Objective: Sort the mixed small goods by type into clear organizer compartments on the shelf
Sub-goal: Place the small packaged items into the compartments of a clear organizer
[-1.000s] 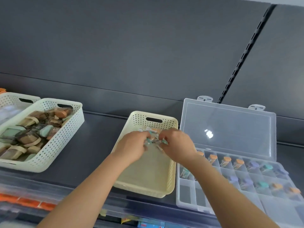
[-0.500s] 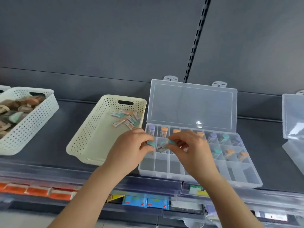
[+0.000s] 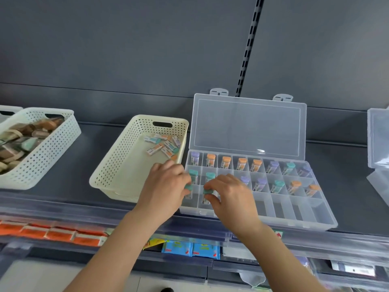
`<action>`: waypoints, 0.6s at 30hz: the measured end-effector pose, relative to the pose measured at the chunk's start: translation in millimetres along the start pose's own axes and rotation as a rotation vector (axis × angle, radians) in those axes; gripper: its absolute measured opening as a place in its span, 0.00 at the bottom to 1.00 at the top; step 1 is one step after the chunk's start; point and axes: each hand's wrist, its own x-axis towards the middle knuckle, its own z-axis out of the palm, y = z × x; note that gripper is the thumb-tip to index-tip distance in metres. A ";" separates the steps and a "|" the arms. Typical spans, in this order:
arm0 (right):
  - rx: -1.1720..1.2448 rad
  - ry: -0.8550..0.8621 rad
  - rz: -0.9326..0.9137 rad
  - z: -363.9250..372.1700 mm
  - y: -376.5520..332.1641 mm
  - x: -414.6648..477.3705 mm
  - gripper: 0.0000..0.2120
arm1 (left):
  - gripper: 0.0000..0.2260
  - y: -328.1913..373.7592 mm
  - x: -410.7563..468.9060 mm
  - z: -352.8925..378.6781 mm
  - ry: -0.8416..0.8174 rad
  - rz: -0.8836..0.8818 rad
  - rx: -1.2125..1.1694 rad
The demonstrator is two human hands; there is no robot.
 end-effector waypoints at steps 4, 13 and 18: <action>-0.042 -0.042 0.022 6.2 0.6 1.5 0.07 | 0.08 0.3 -0.7 10.8 -0.035 0.040 0.000; -0.029 -0.085 0.051 7.1 2.9 -2.1 0.05 | 0.09 -5.4 -2.6 20.1 -0.055 0.079 -0.035; -0.045 -0.092 0.049 7.5 0.7 -3.0 0.06 | 0.09 -5.7 -4.7 20.9 -0.035 0.071 -0.053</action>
